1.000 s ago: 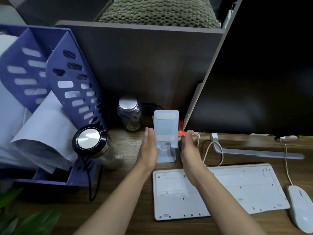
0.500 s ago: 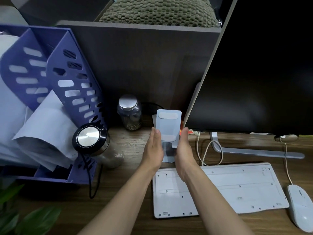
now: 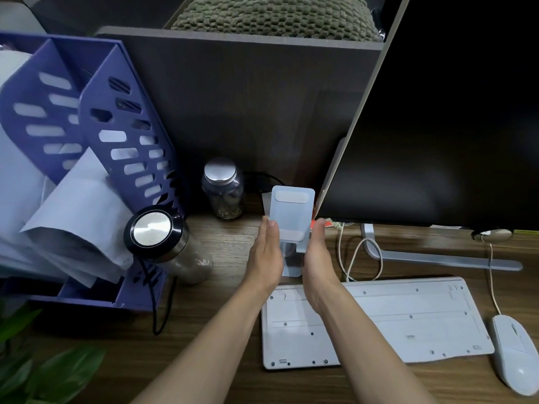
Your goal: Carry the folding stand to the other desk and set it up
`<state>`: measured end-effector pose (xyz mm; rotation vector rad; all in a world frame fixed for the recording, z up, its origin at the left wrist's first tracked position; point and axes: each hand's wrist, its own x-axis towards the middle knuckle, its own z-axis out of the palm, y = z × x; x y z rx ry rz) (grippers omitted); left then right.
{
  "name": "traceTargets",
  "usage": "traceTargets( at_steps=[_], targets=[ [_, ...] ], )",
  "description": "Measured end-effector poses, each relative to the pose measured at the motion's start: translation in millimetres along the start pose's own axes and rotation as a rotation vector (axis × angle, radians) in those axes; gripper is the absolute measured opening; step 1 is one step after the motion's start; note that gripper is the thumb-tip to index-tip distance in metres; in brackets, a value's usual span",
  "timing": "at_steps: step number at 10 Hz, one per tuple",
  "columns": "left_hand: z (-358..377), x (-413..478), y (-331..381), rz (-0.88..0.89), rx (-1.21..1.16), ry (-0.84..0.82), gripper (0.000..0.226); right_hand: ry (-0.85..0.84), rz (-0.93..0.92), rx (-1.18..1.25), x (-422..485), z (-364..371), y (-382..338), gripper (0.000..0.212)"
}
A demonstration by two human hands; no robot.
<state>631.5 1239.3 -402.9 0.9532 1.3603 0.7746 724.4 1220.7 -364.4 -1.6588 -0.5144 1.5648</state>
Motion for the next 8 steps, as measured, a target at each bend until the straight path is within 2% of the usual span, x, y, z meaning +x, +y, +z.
traceTargets(
  at_steps=[2,3,4,5,6,7,8],
  targets=[
    [1,-6,7,0.0,0.003,0.005,0.132,0.008,0.014,-0.015,0,-2,-3,0.06],
    [2,-7,8,0.007,0.017,0.018,0.13,0.003,0.023,-0.045,-1,-3,-6,0.057],
    [1,-7,6,-0.013,0.037,0.022,0.12,0.007,0.039,-0.061,-4,-5,-8,0.058],
    [-4,-9,2,-0.023,0.047,0.055,0.111,0.014,0.03,-0.052,-9,-9,-8,0.069],
    [-9,-34,17,-0.012,0.079,0.108,0.094,0.031,0.014,-0.017,-23,-15,-9,0.073],
    [-14,-63,28,0.037,0.113,0.164,0.066,0.027,-0.049,0.036,-55,-23,-16,0.073],
    [-20,-86,38,0.091,0.083,0.213,0.065,0.094,-0.096,0.126,-82,-25,-15,0.065]
  ],
)
